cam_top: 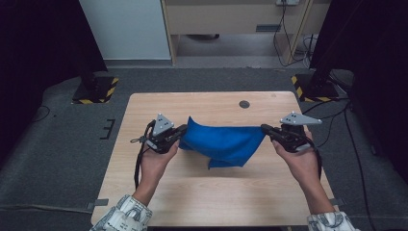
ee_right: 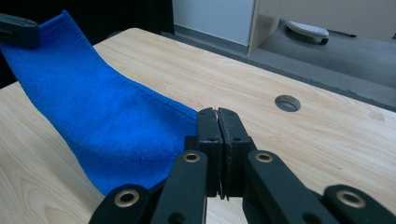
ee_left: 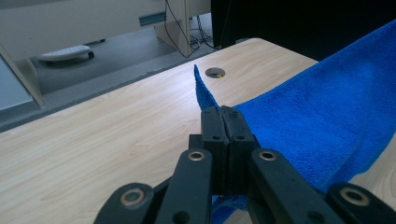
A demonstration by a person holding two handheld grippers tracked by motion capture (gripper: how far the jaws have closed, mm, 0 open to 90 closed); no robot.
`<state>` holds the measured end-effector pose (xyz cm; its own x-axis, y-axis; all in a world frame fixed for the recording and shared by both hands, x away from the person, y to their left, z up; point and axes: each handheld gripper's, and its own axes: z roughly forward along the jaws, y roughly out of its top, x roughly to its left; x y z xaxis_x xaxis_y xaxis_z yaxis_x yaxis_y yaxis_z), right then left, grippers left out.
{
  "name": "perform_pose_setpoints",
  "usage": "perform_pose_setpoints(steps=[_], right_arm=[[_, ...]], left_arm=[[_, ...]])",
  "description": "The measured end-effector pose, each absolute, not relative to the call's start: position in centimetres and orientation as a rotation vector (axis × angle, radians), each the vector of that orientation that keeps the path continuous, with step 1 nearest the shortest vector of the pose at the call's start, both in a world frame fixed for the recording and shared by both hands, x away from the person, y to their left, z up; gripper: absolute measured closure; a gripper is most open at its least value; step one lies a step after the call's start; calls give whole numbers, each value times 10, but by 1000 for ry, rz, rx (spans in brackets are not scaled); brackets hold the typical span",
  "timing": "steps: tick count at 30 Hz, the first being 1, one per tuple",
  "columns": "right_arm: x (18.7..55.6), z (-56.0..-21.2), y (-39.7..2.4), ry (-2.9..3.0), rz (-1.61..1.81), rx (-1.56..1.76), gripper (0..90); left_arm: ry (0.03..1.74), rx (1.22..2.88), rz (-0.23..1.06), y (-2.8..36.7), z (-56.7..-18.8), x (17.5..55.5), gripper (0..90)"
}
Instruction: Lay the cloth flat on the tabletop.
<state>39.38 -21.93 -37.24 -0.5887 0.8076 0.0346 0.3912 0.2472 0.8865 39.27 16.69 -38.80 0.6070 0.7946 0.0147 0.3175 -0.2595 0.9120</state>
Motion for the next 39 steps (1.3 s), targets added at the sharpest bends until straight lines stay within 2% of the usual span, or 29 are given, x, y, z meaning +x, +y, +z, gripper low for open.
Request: perform_pose_setpoints(steps=[18,30,39], right_arm=[[372,-341,-230,2038,1333,1040,888],[370,-339,-243,2033,1301,1045,888],[354,-325,-245,2012,1317,1017,888]], left_arm=[[840,1770,635,172,-361,367,886],[831,1756,653,175,-353,366,887],[800,1738,642,175,-345,346,886]])
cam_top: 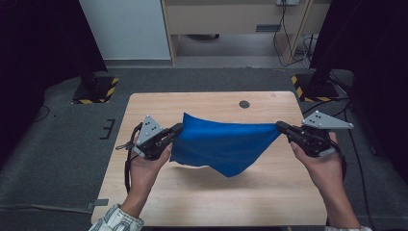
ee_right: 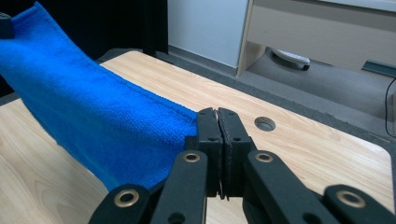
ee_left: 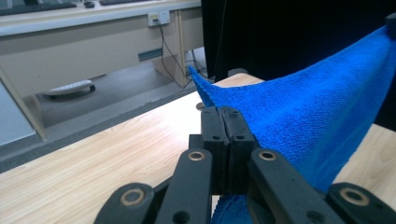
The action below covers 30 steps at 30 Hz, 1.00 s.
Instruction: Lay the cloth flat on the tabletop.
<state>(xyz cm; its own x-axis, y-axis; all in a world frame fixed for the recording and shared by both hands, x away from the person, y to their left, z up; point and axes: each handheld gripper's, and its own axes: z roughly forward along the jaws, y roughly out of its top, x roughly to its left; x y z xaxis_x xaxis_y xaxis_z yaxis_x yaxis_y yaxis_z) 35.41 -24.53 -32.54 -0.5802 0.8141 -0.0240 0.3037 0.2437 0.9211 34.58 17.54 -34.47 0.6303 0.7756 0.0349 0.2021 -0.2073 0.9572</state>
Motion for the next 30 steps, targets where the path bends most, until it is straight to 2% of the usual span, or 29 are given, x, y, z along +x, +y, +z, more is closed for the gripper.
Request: perform_pose_setpoints(steps=[14,17,26,30], right_arm=[[313,-291,-254,2001,1282,955,887],[330,-296,-244,2051,1229,965,887],[421,-351,-204,2169,1126,1036,886],[447,-372,-191,2198,1093,1074,886]], left_arm=[[773,1713,638,168,-333,307,884],[811,1742,647,168,-344,323,883],[999,1787,629,187,-398,397,882],[1049,1809,629,189,-413,418,882]])
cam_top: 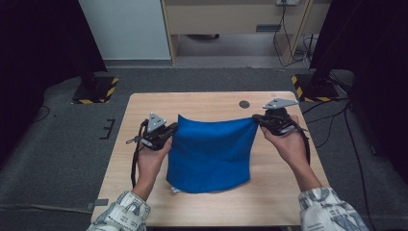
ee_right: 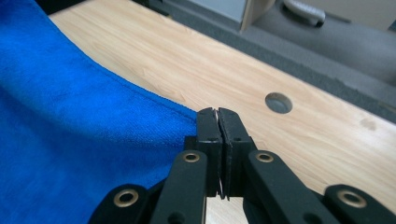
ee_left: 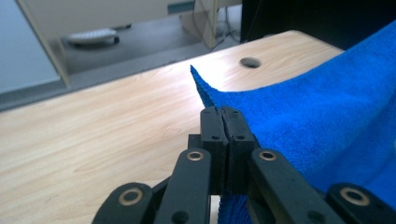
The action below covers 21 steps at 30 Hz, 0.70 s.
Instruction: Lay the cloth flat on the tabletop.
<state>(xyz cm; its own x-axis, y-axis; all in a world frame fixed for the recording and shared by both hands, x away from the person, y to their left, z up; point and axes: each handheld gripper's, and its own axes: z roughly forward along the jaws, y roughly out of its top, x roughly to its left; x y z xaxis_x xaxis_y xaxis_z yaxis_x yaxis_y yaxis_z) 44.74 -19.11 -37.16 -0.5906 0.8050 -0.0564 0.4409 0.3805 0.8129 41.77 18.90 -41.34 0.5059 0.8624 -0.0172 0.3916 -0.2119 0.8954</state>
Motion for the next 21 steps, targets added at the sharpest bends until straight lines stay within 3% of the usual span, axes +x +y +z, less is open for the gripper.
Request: perform_pose_setpoints(steps=[9,21], right_arm=[[491,-412,-168,2243,1001,1147,884],[521,-433,-152,2232,978,1229,879]], left_arm=[[1097,1846,654,186,-431,453,879],[1177,1803,651,195,-455,481,879]])
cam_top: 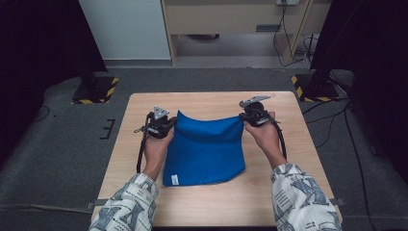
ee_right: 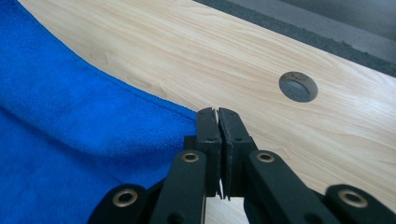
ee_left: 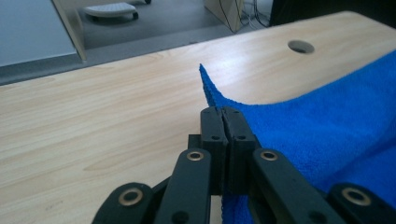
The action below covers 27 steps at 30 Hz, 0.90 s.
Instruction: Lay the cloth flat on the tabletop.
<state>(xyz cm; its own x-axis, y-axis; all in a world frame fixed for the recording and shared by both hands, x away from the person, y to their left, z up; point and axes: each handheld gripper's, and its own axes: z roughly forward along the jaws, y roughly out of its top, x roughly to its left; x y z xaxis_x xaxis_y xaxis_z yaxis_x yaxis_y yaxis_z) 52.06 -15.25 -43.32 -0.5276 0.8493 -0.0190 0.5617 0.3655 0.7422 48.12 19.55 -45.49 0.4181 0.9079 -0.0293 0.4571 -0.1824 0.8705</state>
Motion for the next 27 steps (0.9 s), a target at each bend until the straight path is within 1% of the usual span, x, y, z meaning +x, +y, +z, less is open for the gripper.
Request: perform_pose_setpoints(steps=[1,2,3,4,5,6,8,9,11,15,19,21,27], right_arm=[[523,-435,-151,2226,982,1239,859],[525,-438,-150,2216,990,1241,789],[527,-440,-148,2202,999,1229,710],[528,-442,-147,2180,1001,1230,609],[529,-442,-146,2155,1002,1241,491],[527,-442,-145,2140,998,1235,428],[525,-439,-144,2140,992,1217,359],[523,-438,-145,2155,993,1206,347],[518,-435,-148,2175,988,1185,335],[504,-432,-157,2204,1013,1163,367],[486,-436,-165,2245,1038,1162,430],[475,-439,-168,2259,1043,1152,477],[443,-459,-177,2305,1061,1156,550]], left_arm=[[1179,1787,653,197,-457,485,874],[1189,1783,647,198,-461,489,856],[1199,1771,649,199,-464,493,816],[1220,1755,654,201,-466,496,725],[1219,1744,669,202,-465,497,655],[1212,1740,680,202,-464,496,630],[1180,1768,717,203,-458,495,579],[1166,1799,731,204,-455,493,567],[1140,1815,750,206,-449,487,561],[1129,1843,738,209,-449,476,564],[1121,1875,722,212,-451,460,559],[1124,1874,709,214,-451,451,556],[1111,1896,696,217,-455,425,548]])
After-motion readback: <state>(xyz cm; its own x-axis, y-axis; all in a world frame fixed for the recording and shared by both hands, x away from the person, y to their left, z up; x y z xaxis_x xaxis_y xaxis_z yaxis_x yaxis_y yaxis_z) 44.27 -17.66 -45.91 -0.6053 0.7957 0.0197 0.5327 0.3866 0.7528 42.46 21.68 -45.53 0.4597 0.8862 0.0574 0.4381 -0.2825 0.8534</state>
